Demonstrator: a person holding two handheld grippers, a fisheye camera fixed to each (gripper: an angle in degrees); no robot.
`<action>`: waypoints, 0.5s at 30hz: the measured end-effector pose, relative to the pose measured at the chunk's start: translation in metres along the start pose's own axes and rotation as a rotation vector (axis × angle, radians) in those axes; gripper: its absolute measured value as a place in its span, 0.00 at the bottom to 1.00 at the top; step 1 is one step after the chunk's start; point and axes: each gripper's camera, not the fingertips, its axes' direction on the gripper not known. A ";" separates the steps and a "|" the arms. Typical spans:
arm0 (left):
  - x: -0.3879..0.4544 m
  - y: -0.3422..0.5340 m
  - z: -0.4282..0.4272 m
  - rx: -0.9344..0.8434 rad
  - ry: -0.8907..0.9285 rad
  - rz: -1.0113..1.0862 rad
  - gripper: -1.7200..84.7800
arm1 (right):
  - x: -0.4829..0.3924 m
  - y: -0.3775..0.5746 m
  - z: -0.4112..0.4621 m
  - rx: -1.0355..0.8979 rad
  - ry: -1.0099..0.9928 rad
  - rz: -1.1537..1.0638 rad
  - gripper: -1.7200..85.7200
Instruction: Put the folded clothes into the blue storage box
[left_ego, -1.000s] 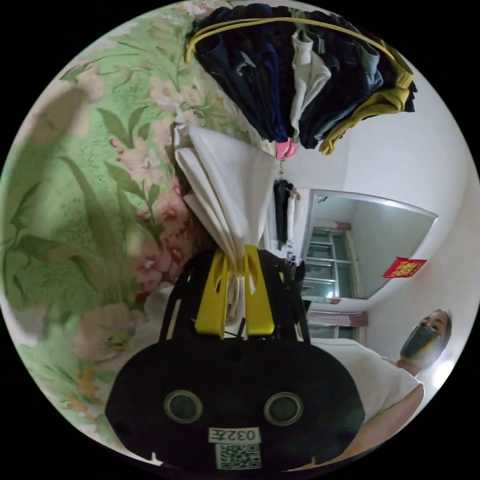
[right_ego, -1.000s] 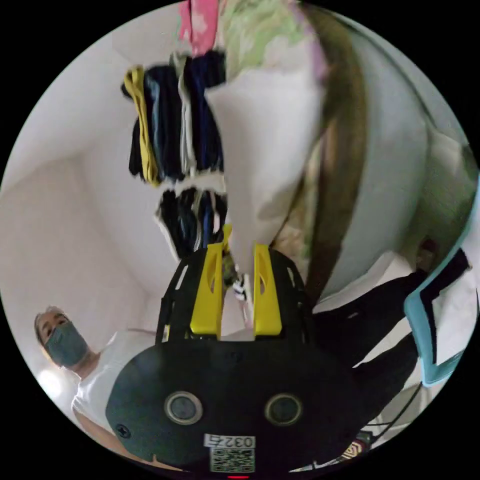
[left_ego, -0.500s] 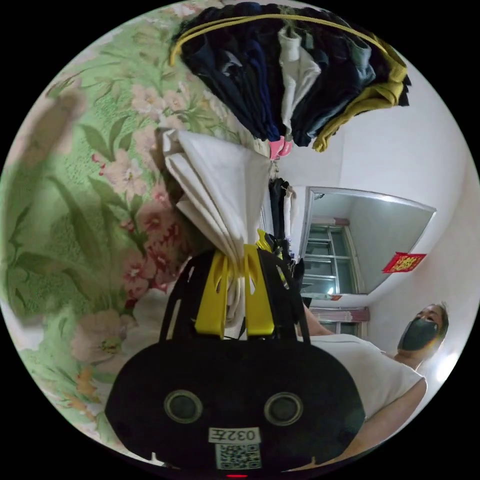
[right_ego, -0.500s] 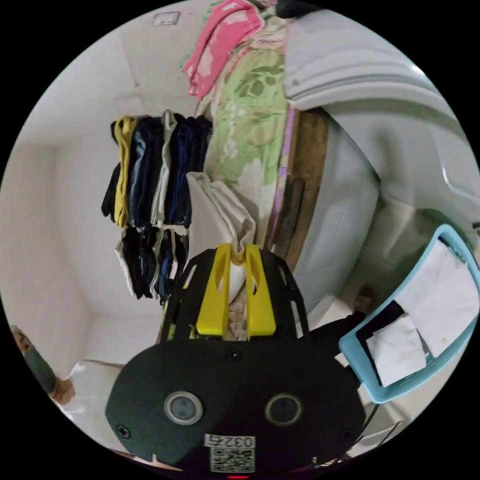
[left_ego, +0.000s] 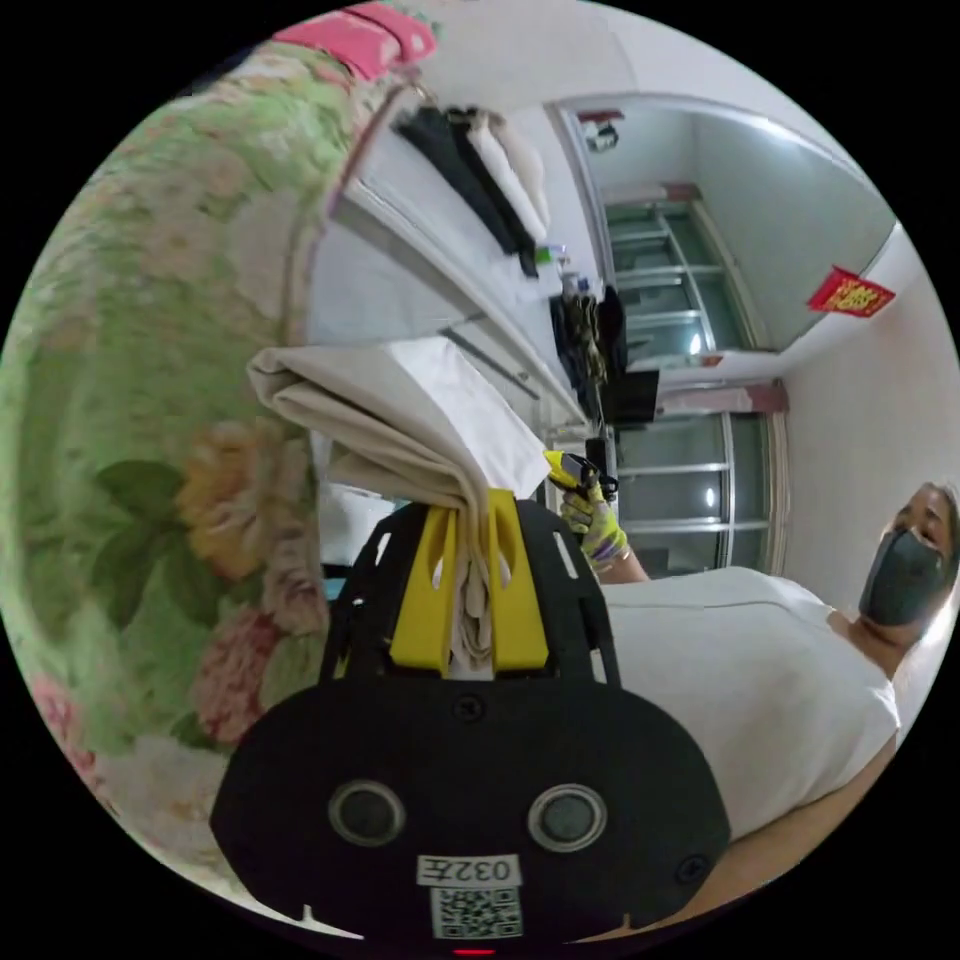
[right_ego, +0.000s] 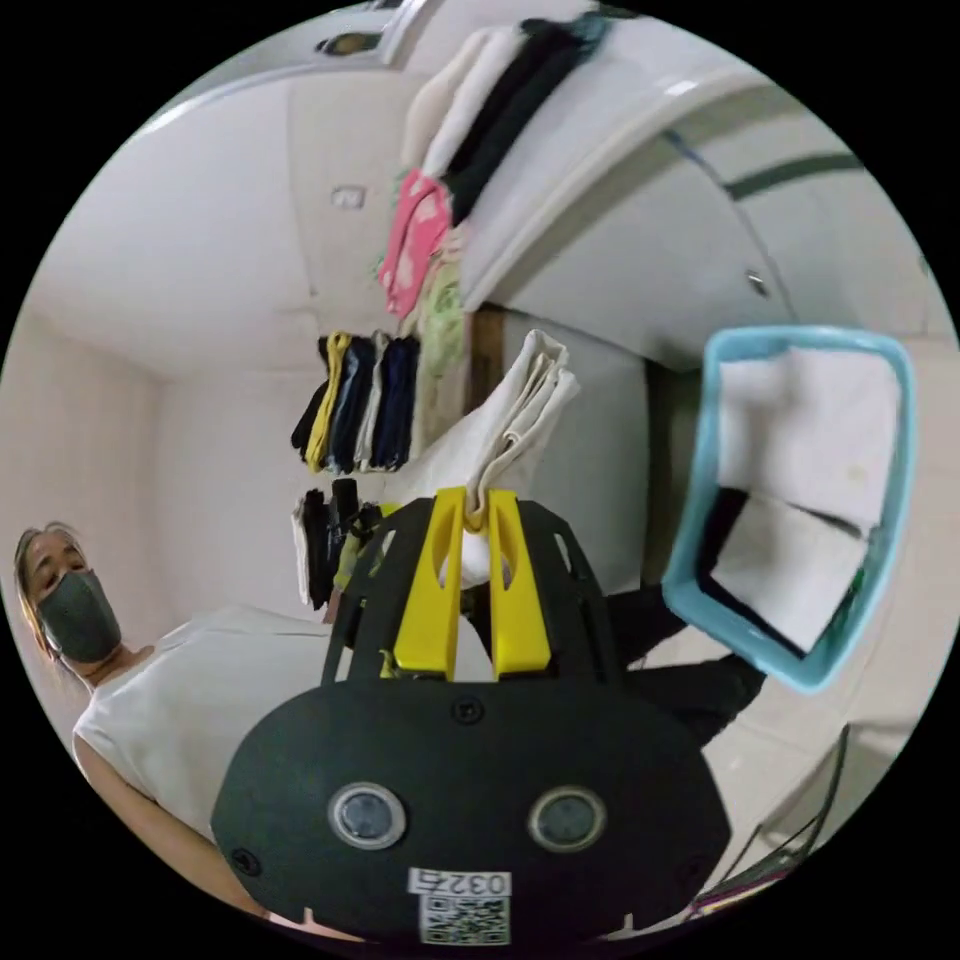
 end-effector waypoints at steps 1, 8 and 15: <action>0.002 -0.016 0.028 -0.072 0.002 0.012 0.03 | 0.018 0.014 -0.016 0.047 0.011 0.060 0.07; -0.005 -0.081 0.175 -0.411 -0.046 0.020 0.03 | 0.099 0.075 -0.067 0.244 0.099 0.311 0.07; -0.002 -0.115 0.243 -0.519 -0.130 0.086 0.04 | 0.143 0.102 -0.090 0.378 0.153 0.383 0.08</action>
